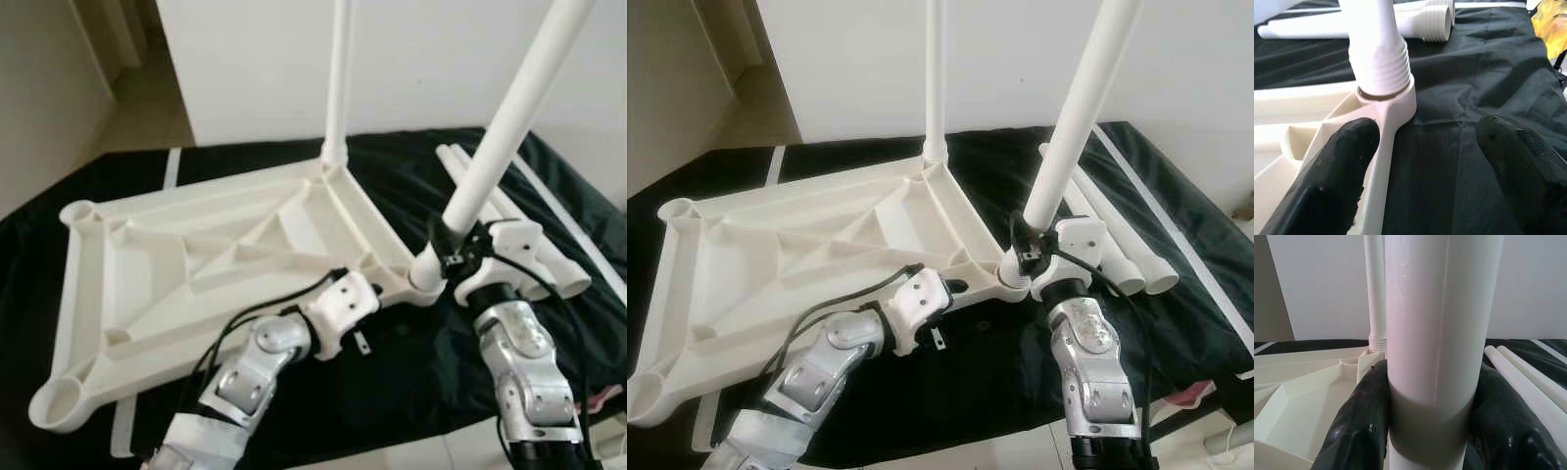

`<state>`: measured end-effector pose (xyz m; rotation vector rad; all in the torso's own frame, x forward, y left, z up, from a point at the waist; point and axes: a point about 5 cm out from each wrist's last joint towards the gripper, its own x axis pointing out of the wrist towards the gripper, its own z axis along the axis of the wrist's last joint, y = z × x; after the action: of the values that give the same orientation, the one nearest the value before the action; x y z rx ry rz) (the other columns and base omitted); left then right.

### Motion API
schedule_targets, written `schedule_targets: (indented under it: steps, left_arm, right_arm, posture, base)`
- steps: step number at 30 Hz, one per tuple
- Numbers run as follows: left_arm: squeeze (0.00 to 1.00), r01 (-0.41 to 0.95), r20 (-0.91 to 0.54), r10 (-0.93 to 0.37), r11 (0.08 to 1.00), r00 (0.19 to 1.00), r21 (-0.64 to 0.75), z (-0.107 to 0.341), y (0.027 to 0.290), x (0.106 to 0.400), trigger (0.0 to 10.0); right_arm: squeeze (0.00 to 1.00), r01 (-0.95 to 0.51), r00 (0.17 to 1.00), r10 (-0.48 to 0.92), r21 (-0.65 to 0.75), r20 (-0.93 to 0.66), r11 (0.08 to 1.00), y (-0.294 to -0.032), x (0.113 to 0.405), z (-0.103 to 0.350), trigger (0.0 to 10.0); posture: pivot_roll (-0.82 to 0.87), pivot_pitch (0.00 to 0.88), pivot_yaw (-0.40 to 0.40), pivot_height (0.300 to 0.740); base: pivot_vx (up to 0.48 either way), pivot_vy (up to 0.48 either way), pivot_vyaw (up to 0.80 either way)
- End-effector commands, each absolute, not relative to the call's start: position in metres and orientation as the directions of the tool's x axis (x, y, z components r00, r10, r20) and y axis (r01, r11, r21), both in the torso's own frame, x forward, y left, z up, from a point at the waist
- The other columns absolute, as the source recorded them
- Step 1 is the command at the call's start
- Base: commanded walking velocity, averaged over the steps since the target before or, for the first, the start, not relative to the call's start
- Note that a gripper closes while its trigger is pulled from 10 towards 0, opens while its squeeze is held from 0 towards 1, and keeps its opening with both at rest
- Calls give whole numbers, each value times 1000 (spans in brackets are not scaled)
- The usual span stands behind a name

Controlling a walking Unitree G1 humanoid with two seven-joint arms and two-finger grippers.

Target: Building children table

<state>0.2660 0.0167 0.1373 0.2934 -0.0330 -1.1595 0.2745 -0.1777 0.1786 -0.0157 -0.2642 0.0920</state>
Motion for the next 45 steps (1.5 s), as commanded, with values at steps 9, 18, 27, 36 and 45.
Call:
schedule_targets:
  steps: [9, 18, 27, 36, 45]
  left_arm:
    - [0, 900, -139, -904, 364, 403, 240, 140, 20, 265, 10000]
    - [0, 896, -136, -900, 378, 415, 231, 142, 21, 266, 10000]
    - [0, 894, -132, -898, 383, 419, 232, 145, 21, 267, 10000]
    - [0, 893, -133, -897, 385, 421, 232, 147, 22, 268, 10000]
    - [0, 889, -133, -892, 395, 431, 232, 149, 23, 267, 10000]
  right_arm:
    - [0, -123, 973, 133, -68, 188, 990, -177, 274, 163, 10000]
    - [0, -268, 938, 291, -141, 187, 953, -163, 265, 157, 10000]
    - [0, -276, 940, 296, -134, 167, 952, -167, 270, 150, 10000]
    - [0, -181, 980, 186, -80, 67, 980, -182, 292, 142, 10000]
    - [0, -197, 979, 191, 86, 77, 977, -177, 294, 143, 10000]
  posture:
    - [-48, 16, -10, 740]
    - [-48, 27, -8, 740]
    - [-48, 32, -4, 740]
    - [-45, 35, -1, 740]
    - [-33, 34, -9, 740]
  base:
    - [0, 0, 0]
    - [0, 0, 0]
    - [0, 0, 0]
    - [0, 0, 0]
    - [0, 0, 0]
